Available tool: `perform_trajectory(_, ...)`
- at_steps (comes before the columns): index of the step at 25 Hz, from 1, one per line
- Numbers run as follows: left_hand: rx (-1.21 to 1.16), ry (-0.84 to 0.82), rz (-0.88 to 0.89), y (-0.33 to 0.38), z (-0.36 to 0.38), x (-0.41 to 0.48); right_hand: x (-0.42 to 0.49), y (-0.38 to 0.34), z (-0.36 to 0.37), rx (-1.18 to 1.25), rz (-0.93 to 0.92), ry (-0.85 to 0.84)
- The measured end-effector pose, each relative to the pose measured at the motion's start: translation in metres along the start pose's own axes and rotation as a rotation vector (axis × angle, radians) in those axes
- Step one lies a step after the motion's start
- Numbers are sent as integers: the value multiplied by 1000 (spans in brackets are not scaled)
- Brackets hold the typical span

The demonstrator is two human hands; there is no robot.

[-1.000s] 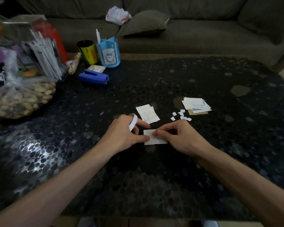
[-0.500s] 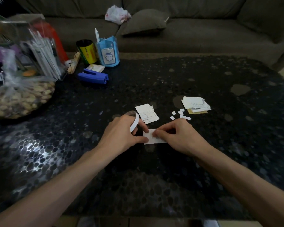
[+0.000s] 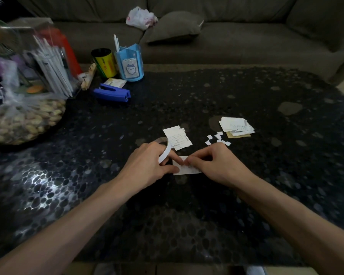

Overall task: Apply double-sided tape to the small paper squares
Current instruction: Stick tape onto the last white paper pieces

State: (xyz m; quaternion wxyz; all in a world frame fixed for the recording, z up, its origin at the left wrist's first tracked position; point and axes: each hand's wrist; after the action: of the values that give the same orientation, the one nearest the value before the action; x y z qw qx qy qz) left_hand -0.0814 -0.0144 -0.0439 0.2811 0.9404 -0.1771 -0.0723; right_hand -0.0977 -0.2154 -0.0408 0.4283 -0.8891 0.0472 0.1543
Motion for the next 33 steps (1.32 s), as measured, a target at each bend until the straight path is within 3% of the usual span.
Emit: perform_trajectory(33, -36, -13, -5, -6, 3, 3, 0, -4, 1, 7, 57, 23)
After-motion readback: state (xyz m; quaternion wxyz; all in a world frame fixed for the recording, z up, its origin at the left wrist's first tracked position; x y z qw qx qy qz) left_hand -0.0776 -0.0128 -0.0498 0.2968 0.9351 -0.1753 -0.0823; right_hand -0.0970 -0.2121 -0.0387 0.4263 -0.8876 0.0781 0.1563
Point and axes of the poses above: each hand's wrist, its own x-axis towards the middle knuckle, its own z-axis out of the palm, y = z × x, and after that the axes turned 1 degree about z, right-handed
